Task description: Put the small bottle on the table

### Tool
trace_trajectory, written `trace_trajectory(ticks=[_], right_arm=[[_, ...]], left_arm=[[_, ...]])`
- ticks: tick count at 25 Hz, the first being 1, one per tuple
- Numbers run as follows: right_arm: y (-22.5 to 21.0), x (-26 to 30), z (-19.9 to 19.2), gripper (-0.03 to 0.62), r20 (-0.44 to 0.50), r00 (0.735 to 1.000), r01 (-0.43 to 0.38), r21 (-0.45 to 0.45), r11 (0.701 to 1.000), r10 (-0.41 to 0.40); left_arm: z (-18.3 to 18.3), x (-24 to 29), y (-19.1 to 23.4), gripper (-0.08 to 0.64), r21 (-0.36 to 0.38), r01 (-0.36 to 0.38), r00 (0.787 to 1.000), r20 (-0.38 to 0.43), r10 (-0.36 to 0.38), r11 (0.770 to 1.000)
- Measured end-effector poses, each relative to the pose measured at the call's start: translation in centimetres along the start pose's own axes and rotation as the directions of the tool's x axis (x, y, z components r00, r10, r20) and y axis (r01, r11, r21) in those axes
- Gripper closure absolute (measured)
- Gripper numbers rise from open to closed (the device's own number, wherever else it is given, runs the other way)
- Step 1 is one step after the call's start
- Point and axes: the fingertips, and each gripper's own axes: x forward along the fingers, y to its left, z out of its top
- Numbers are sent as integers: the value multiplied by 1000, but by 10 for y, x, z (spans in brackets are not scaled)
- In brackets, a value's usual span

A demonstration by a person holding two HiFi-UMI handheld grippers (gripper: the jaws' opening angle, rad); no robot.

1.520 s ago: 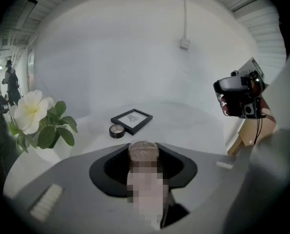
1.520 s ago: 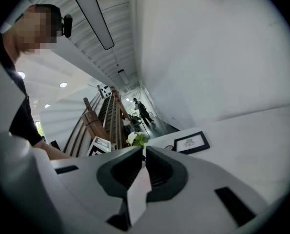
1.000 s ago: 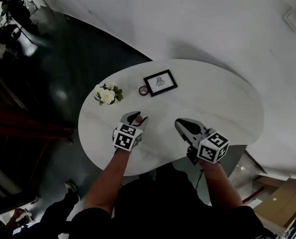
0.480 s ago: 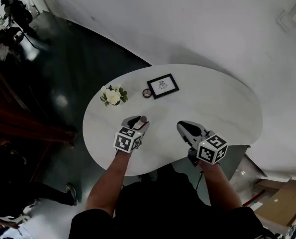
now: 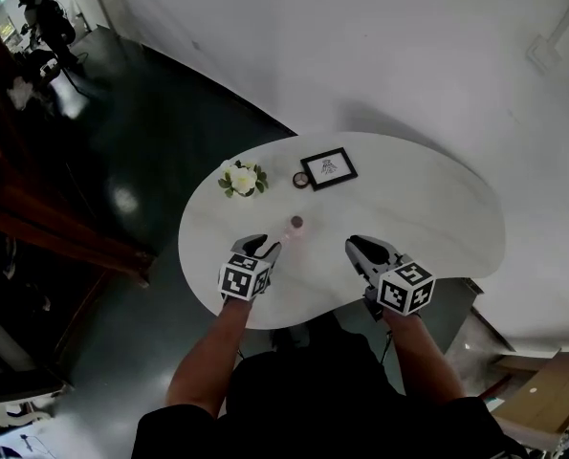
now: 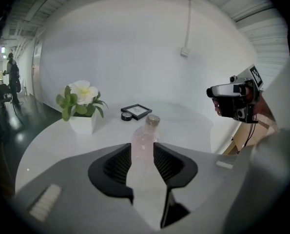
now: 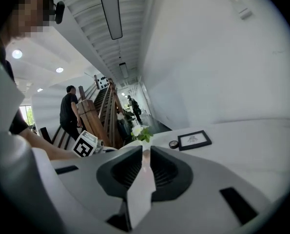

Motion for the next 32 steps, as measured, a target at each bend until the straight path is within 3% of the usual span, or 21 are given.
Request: trace_trajectory(ticks=[8,12,18,23,32], right_arm=[[51,-19,-22,580,-11,1000,8,-11,1000,-8],[59,-33,-27,580,-14,1000,9,-7,1000,-9],[50,-52,-30,580,7,1000,11,-3,1000,-11],[40,-84,-25,580,37,998,-47,-12,999,47],[10,-176,34,581,202,973,-84,-142,986,112]], left_arm=[[-35,-36,-19,440,-26,41,999,-1,-42,999],[-32,-48,-24,451,-29,16,999,34,-15,999],[1,-66,-43,469,-19,-31,991,127,33,999],[37,-72,-80,469,39,-53,983,177,45,998],[102,-88,-160,469,15,-126,941,318,114,992]])
